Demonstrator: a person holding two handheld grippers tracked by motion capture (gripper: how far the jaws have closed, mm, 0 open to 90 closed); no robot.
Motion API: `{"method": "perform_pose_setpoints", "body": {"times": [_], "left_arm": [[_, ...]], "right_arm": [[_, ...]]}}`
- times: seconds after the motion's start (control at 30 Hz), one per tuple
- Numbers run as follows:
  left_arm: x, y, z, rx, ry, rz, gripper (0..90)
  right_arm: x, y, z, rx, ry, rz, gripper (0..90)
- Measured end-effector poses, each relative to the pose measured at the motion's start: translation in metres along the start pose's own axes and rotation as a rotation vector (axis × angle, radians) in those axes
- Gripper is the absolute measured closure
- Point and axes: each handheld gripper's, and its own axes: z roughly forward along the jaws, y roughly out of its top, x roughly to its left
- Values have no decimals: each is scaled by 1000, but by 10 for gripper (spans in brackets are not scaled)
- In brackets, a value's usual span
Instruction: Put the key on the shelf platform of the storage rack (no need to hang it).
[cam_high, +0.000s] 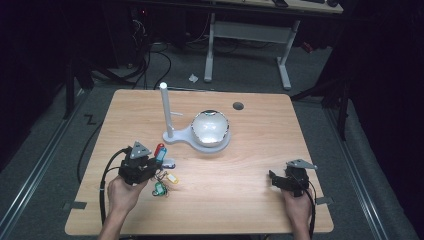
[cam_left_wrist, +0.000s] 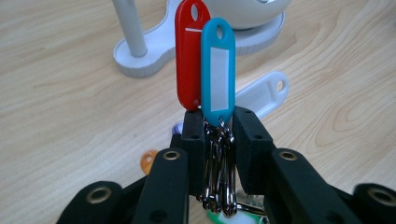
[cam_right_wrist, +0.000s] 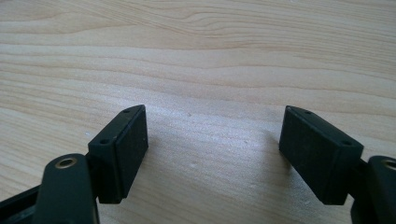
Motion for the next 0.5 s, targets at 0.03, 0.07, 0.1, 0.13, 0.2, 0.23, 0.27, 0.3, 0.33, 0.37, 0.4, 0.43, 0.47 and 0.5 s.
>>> {"method": "perform_pose_setpoints", "body": {"times": [0.03,0.07,0.1,0.13,0.2,0.23,0.27,0.3,0.33,0.37,0.4,0.43,0.47,0.5], "left_arm": [[0,5,-3,-6,-7,1,757],[0,5,-3,-6,-7,1,757],[0,9,-5,-14,-12,0,757],[0,9,-5,-14,-12,0,757],[1,16,-8,-20,-22,3,757],[1,16,-8,-20,-22,3,757],[1,19,-9,-23,-25,6,757],[1,21,-10,-24,-30,7,757],[1,23,-10,-24,-31,8,757],[0,28,-12,-22,-34,14,757],[0,31,-13,-24,-35,19,757],[0,33,-14,-25,-41,20,757],[0,36,-14,-27,-43,23,757],[-1,38,-15,-29,-46,24,757]], "right_arm": [[0,0,0,0,0,0,240],[0,0,0,0,0,0,240],[0,0,0,0,0,0,240],[0,0,0,0,0,0,240],[0,0,0,0,0,0,240],[0,0,0,0,0,0,240],[0,0,0,0,0,0,240],[0,0,0,0,0,0,240],[0,0,0,0,0,0,240],[0,0,0,0,0,1,240],[0,0,0,0,0,0,240],[0,0,0,0,0,0,240],[0,0,0,0,0,0,240],[0,0,0,0,0,1,240]]}}
